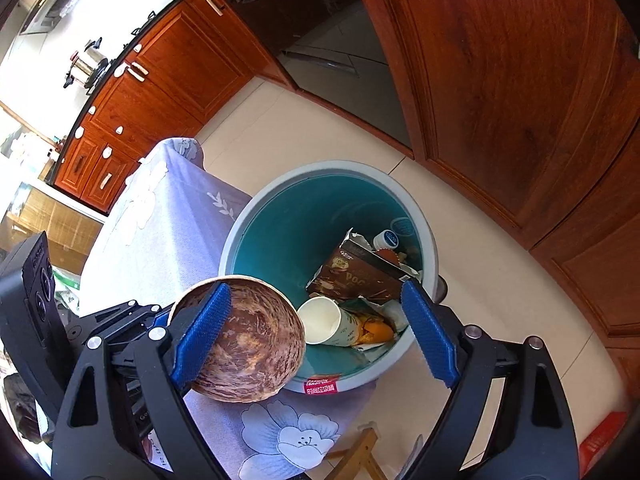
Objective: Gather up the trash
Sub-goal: 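Open the right gripper to drop the orange piece while the left gripper drops the shell, then move both open grippers back over the table toward the remaining trash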
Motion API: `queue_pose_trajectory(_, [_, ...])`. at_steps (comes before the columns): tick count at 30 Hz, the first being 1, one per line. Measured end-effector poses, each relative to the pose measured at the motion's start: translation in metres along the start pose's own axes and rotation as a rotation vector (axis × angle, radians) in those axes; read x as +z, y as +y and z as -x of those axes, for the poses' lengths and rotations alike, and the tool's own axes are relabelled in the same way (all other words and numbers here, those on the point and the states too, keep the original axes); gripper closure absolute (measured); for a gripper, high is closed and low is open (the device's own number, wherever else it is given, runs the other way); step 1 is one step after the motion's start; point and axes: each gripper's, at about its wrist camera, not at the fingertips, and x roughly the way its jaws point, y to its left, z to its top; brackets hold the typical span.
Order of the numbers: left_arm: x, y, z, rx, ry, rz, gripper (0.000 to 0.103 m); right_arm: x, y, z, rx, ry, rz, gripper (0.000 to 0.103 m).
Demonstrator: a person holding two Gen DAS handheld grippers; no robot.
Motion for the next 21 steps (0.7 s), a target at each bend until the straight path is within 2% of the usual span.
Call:
queue_pose_trajectory(1, [0.001, 0.000, 0.001, 0.003, 0.000, 0.001, 0.080, 0.001, -0.001, 0.000, -0.002, 0.000, -0.002, 0.020])
queue_pose_trajectory(2, [0.001, 0.001, 0.001, 0.009, -0.001, 0.004, 0.056, 0.002, -0.001, 0.000, -0.003, 0.000, -0.003, 0.020])
queue_pose_trajectory(4, [0.000, -0.002, 0.008, 0.029, -0.037, 0.010, 0.037, 0.002, -0.002, 0.001, -0.003, 0.002, -0.004, 0.020])
queue_pose_trajectory(6, [-0.001, -0.004, 0.011, 0.036, -0.055, 0.007, 0.035, 0.003, 0.000, 0.002, -0.006, -0.001, -0.004, 0.020])
queue_pose_trajectory(14, [-0.003, -0.002, 0.021, 0.043, -0.069, 0.015, 0.019, 0.000, 0.009, 0.002, -0.004, 0.009, -0.007, 0.020])
queue_pose_trajectory(19, [-0.007, 0.004, 0.035, 0.047, -0.093, 0.024, 0.013, -0.002, 0.016, 0.004, -0.006, 0.013, -0.004, 0.020])
queue_pose_trajectory(21, [-0.011, 0.006, 0.041, 0.052, -0.105, 0.025, 0.012, -0.003, 0.020, 0.006, -0.008, 0.011, 0.003, 0.010])
